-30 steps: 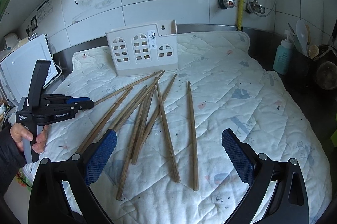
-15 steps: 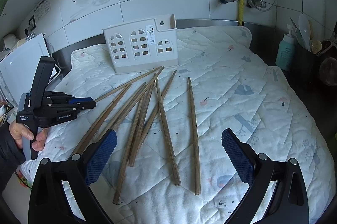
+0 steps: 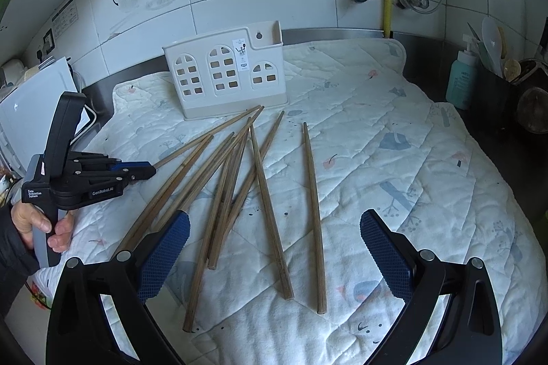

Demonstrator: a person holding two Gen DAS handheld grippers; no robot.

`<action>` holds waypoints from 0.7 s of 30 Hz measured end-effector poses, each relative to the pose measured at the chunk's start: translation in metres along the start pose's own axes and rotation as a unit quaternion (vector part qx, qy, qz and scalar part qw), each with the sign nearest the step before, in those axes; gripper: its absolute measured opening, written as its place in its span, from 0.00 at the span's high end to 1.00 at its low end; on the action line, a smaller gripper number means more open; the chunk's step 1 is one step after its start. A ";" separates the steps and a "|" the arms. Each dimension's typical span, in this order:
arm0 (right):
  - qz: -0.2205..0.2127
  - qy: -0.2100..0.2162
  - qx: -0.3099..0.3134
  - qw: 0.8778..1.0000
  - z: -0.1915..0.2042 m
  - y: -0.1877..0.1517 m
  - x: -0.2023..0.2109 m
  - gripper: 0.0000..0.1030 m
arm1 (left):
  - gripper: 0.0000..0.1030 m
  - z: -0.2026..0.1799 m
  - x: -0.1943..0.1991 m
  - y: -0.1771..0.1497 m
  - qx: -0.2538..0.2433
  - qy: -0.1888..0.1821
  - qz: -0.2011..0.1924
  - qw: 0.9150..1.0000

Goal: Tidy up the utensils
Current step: 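Reach the left tool down and grasp one wooden chopstick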

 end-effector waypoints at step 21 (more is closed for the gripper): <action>-0.019 0.000 -0.010 1.000 -0.003 0.006 0.017 0.07 | 0.95 -0.020 0.040 0.009 0.013 0.003 -0.055 0.998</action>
Point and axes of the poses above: each gripper's, at about its wrist camera, not at the fingertips, and x roughly against the way its jaws point, z to its left, y to its top, the point moved 10 cm from there along -x, roughly the way its jaws point, and after that the axes turned 2 degrees about -y, right-handed, at the moved point
